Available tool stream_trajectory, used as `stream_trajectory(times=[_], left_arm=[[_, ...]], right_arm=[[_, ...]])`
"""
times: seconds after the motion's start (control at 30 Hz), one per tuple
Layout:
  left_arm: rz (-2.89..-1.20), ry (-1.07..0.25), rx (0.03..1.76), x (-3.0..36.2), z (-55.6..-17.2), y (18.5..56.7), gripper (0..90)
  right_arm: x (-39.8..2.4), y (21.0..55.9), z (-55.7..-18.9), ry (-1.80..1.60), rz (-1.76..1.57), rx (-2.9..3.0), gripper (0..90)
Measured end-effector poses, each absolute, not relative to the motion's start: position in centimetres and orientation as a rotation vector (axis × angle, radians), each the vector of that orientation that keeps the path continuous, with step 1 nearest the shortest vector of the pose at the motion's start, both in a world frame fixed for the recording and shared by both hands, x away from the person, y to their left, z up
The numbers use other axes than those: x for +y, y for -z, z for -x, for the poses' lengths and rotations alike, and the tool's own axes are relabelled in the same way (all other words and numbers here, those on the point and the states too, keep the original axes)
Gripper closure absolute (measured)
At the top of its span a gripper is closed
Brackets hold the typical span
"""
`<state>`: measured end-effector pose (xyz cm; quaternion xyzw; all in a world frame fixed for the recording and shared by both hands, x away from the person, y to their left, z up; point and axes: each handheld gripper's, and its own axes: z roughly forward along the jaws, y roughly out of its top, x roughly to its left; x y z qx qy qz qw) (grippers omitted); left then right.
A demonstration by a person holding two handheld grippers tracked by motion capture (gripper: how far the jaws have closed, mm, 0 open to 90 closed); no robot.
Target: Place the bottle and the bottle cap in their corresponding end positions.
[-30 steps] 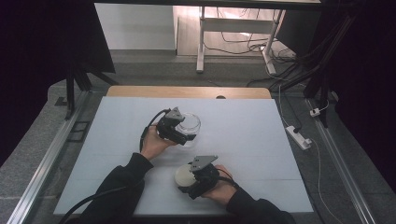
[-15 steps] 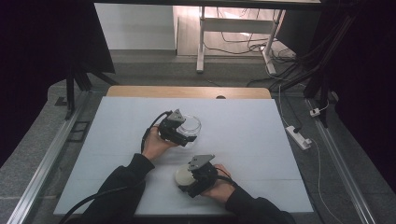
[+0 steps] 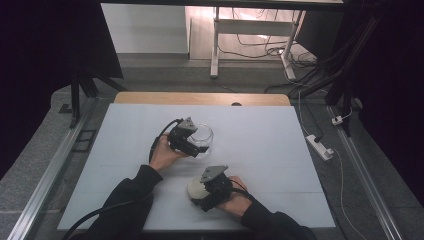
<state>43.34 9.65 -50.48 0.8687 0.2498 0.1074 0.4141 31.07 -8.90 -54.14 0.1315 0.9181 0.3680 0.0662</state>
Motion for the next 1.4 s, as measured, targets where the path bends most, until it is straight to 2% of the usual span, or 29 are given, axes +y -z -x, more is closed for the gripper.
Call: stream_trajectory(times=[0.6,1.07,1.4], left_arm=[[-2.179,-0.202,0.683,10.3,-42.8,50.2,0.9],[-2.271,-0.206,0.708,10.9,-41.4,50.9,0.0],[-2.271,-0.194,0.718,11.5,-39.9,51.0,0.0]], right_arm=[[-9.2,53.6,-31.0,-1.154,-0.419,2.781,1.8],[-9.8,52.8,-30.9,-1.160,-0.469,2.757,1.5],[-10.9,52.1,-31.4,-1.191,-0.547,2.742,0.0]])
